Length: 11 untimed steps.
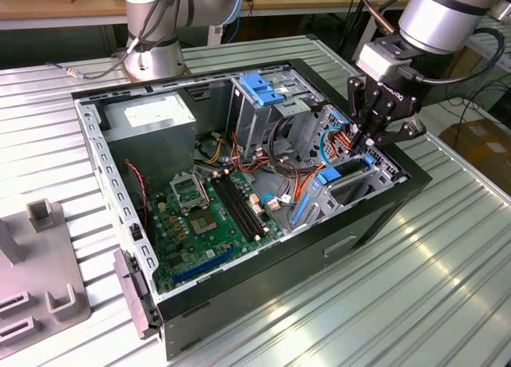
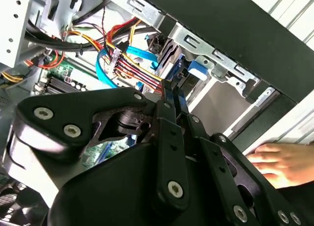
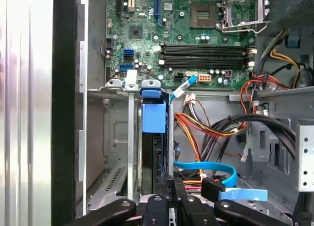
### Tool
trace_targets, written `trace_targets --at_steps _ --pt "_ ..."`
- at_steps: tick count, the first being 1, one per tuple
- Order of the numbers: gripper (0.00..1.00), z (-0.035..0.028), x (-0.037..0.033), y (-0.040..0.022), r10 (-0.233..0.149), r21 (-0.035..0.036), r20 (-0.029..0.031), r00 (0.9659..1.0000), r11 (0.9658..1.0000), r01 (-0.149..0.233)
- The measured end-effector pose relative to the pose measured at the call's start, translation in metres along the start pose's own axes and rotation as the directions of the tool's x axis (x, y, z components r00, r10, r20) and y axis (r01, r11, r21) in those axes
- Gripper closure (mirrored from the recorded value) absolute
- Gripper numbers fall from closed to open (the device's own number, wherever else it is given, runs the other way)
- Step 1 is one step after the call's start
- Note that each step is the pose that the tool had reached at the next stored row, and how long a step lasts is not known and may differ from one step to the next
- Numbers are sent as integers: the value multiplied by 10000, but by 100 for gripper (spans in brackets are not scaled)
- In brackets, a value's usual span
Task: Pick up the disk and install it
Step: 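Insert the first disk wire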
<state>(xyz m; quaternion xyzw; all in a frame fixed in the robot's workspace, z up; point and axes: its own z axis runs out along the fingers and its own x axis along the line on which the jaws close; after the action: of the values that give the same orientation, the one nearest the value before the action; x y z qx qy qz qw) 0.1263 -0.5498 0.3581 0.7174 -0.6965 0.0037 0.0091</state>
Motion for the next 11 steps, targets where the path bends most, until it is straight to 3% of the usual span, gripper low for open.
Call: trace_targets --at_steps 3,11 --pt "84 10 4 4 -250 4 -3 9997 9997 250" --pt "84 11 4 4 -261 5 -2 9997 9997 261"
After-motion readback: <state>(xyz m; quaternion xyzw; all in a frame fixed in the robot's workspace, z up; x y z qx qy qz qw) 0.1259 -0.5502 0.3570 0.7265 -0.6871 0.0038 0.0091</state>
